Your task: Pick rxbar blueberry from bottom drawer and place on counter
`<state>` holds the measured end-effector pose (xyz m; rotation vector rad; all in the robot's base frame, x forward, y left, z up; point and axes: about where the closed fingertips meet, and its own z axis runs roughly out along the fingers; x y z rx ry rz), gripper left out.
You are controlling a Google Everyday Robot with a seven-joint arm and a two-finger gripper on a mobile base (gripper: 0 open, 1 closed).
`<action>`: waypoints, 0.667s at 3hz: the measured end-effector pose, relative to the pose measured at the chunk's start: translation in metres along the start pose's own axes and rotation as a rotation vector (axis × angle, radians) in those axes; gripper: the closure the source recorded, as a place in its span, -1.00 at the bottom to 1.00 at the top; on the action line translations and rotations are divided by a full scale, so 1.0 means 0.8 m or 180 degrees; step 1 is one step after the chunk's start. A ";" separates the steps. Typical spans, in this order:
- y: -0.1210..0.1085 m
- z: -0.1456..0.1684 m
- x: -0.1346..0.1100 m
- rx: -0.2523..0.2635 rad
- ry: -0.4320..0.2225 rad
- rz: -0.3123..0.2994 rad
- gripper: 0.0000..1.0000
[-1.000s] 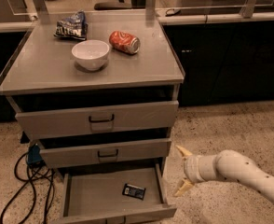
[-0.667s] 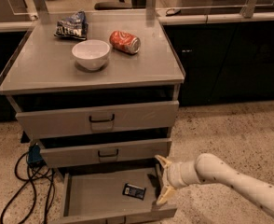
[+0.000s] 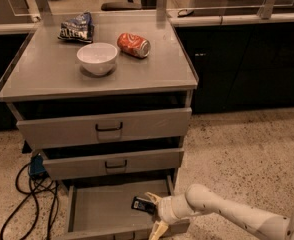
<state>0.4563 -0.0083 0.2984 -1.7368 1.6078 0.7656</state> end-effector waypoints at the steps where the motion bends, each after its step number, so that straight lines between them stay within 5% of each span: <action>1: -0.001 0.002 0.002 0.0068 0.0165 0.0042 -1.00; 2: 0.005 -0.002 0.019 0.0053 0.0694 -0.0159 -1.00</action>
Offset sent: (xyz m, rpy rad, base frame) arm 0.0689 -0.0033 -0.0350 -0.5229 -0.2010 -0.4969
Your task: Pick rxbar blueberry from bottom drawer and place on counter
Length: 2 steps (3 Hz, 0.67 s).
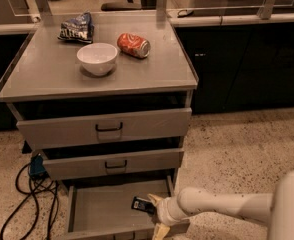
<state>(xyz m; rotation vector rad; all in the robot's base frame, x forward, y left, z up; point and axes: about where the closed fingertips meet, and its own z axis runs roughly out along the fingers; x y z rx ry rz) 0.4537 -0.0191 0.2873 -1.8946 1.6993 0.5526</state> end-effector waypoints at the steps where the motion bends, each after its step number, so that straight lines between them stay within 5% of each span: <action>1: 0.022 0.004 0.018 -0.0095 0.0320 -0.0206 -1.00; 2: 0.026 0.007 0.019 -0.0111 0.0310 -0.0194 -1.00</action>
Offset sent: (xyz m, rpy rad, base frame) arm -0.0124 -0.0106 -0.0108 -0.1041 -0.0289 0.0551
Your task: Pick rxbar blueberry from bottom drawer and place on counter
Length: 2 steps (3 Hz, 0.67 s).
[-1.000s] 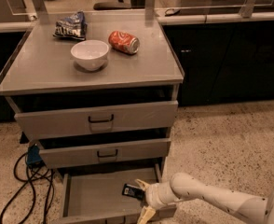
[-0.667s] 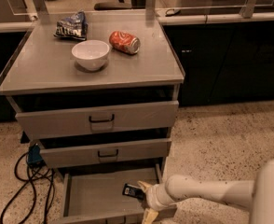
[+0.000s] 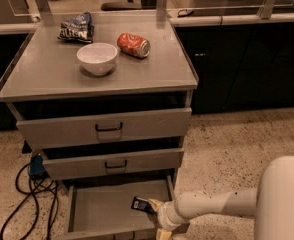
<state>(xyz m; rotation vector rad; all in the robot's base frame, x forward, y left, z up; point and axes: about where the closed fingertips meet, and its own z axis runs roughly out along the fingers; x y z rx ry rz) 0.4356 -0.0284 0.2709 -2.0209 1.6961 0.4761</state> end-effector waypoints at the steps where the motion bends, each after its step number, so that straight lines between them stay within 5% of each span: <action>1: -0.023 0.013 0.002 -0.0019 -0.0078 -0.0098 -1.00; 2: -0.104 0.018 -0.003 0.0158 -0.0084 -0.0249 -1.00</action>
Offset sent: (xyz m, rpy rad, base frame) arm 0.1681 0.0414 0.0136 0.0468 -0.1769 0.0361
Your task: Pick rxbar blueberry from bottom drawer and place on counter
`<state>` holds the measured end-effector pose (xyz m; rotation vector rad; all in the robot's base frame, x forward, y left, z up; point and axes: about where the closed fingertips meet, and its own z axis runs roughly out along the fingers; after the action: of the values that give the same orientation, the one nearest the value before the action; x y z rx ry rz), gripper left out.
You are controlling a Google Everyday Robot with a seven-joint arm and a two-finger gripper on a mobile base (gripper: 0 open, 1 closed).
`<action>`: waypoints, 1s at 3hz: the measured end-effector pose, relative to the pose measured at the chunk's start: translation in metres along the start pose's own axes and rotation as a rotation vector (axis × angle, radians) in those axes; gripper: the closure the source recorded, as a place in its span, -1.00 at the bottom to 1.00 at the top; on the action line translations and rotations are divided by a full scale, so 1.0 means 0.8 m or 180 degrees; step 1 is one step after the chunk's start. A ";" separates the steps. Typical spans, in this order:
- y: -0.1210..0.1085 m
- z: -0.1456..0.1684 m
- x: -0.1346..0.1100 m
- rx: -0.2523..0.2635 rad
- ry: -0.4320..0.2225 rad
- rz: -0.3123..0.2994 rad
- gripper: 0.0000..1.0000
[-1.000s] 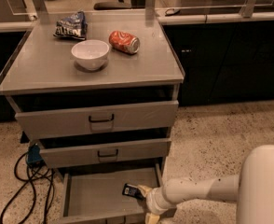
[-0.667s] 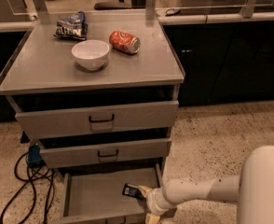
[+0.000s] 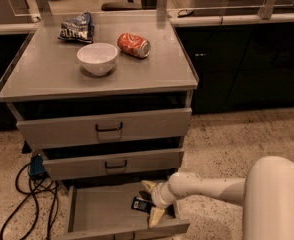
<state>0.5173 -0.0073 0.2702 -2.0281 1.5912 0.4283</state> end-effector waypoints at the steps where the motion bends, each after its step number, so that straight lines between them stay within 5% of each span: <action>1: -0.022 -0.006 0.006 0.0096 0.0024 0.0012 -1.00; 3: -0.040 0.030 0.028 0.0233 -0.0007 0.0066 -1.00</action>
Offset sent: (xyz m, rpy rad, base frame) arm 0.0194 -0.0037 0.0010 0.0116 -0.0258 -0.0322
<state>0.5554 -0.0054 0.2449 -1.9576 1.6043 0.3742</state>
